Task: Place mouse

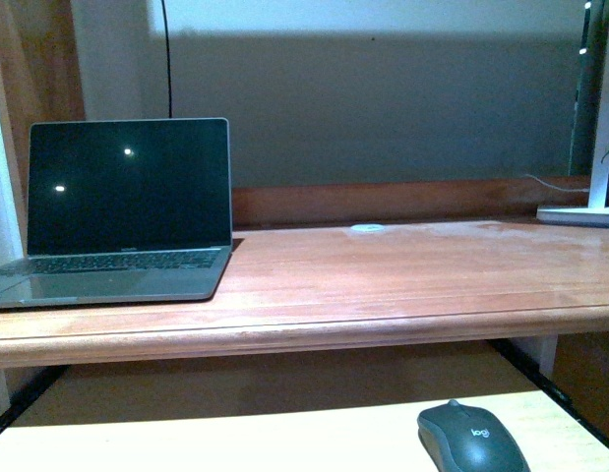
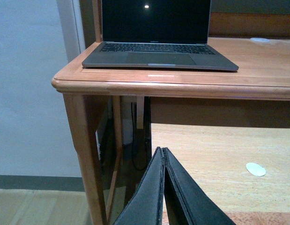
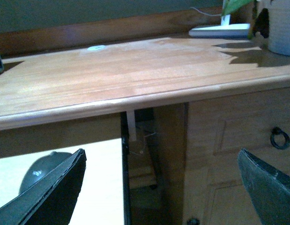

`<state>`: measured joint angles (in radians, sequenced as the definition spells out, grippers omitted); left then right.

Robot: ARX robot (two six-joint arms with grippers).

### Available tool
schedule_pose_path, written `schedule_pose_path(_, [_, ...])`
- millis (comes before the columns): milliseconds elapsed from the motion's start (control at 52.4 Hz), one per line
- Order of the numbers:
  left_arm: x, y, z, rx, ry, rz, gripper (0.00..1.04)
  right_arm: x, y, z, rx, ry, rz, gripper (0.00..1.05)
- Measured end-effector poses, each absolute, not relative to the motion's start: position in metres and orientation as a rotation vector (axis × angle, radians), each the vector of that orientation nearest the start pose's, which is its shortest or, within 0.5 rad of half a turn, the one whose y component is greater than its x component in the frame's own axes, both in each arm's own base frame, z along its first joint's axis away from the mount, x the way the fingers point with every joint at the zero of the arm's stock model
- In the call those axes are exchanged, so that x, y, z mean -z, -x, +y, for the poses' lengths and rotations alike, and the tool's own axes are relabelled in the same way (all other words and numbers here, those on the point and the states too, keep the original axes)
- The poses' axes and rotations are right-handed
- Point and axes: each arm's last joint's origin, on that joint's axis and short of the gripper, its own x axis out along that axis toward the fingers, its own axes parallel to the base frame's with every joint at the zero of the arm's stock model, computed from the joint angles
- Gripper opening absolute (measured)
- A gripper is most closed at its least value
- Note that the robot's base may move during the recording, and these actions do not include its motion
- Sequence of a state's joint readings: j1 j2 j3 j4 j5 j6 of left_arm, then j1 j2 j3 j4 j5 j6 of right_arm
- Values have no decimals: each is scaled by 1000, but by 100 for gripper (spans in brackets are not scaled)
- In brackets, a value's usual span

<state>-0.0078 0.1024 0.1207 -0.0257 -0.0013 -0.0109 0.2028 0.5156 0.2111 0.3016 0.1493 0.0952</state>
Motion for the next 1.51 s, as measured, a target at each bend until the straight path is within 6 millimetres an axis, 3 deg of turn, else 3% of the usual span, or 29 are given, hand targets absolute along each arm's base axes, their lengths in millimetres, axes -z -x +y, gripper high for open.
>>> schedule_pose_path(115, [-188,-98,-1,5,11,6,3,-230,-156,45,-129,-77,87,97])
schedule_pose_path(267, [-182,-98,-1,5,11,5,3,-224,-170,88,-280,36,237,97])
schedule_pose_path(477, [-177,-98,-1,4,11,4,3,-226,-188,124,-298,91,250,97])
schedule_pose_path(707, [-165,-98,-1,5,11,6,3,-203,-199,156,-292,166,328,97])
schedule_pose_path(1089, [-166,-97,-1,5,11,2,3,-192,-224,176,-229,168,386,97])
schedule_pose_path(1509, [-166,-97,-1,5,11,2,3,-175,-257,179,-154,154,502,97])
